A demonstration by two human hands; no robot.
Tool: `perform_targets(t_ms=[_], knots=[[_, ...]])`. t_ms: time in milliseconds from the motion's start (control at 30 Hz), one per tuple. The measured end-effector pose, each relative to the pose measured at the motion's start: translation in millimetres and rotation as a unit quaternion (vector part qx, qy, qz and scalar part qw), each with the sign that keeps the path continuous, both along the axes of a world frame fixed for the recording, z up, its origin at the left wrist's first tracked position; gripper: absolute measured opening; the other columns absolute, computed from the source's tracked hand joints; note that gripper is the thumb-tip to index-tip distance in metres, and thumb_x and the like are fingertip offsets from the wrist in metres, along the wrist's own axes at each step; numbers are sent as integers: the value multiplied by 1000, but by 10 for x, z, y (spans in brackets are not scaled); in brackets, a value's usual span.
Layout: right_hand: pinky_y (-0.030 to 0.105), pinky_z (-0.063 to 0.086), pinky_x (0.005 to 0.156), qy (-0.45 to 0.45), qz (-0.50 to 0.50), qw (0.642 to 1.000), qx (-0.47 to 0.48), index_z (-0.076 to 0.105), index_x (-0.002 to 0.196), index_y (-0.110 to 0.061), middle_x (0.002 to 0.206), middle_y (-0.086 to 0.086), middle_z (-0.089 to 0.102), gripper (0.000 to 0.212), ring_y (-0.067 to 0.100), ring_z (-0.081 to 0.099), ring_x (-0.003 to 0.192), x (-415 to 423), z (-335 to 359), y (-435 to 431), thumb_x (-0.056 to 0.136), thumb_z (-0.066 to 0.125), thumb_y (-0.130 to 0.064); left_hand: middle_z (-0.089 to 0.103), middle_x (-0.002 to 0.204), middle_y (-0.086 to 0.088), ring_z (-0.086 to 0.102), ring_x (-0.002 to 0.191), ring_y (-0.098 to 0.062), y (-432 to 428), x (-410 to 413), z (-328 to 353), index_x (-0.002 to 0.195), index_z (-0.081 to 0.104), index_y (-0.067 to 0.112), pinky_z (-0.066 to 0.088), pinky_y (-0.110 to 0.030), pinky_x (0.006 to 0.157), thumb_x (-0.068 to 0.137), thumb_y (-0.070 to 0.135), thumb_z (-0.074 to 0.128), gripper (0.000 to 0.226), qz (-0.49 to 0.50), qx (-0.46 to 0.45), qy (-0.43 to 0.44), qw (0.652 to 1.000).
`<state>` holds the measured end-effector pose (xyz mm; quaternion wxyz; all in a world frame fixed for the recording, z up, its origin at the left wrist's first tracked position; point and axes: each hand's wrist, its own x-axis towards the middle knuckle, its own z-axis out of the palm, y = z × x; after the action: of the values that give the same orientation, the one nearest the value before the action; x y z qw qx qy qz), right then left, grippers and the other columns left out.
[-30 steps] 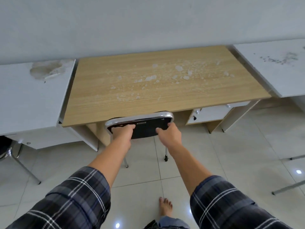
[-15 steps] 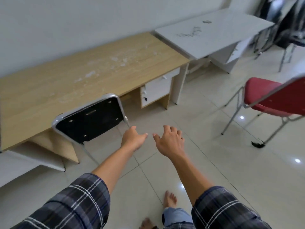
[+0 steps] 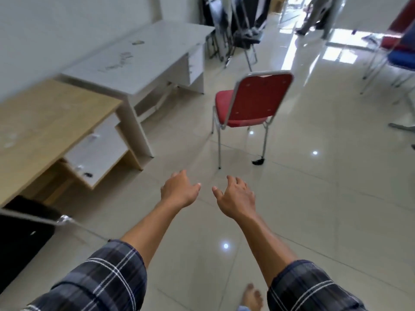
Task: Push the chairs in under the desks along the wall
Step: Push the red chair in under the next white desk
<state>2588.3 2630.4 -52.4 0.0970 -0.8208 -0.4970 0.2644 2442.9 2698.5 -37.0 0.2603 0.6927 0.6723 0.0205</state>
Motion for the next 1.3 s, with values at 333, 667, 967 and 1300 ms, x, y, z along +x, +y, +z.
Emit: perform_targets(t_ms=[333, 667, 967, 1300], knots=[[57, 31, 122, 4, -68, 997, 22, 36, 158, -16, 167, 10, 36, 70, 31, 33, 154, 2253, 129, 313, 103, 46, -57, 49, 142, -10, 47, 127, -31, 471, 2221, 129, 140, 41, 15, 40, -43, 101, 87, 53, 54, 67, -59, 28, 13, 998], [52, 37, 117, 21, -89, 993, 75, 40, 153, -15, 158, 11, 45, 65, 31, 40, 147, 3320, 174, 1526, 102, 49, -55, 53, 136, -12, 50, 123, -33, 1747, 3387, 103, 139, 43, 17, 44, -45, 99, 86, 53, 54, 65, -49, 57, 1, 997], [50, 41, 115, 65, -116, 985, 110, 41, 153, -14, 151, 14, 51, 66, 32, 47, 140, 4069, 248, 3074, 101, 52, -54, 60, 125, -9, 55, 113, -31, 3398, 4029, 265, 133, 46, 17, 46, -44, 94, 86, 54, 53, 60, -18, 83, -18, 996], [47, 30, 122, 179, -217, 953, 113, 19, 161, -1, 161, 26, 33, 87, 40, 32, 150, 4803, 261, 4666, 100, 57, -50, 53, 137, -13, 50, 123, -33, 4588, 4355, 202, 144, 34, 12, 43, -42, 95, 90, 54, 47, 69, 131, 59, -23, 989]])
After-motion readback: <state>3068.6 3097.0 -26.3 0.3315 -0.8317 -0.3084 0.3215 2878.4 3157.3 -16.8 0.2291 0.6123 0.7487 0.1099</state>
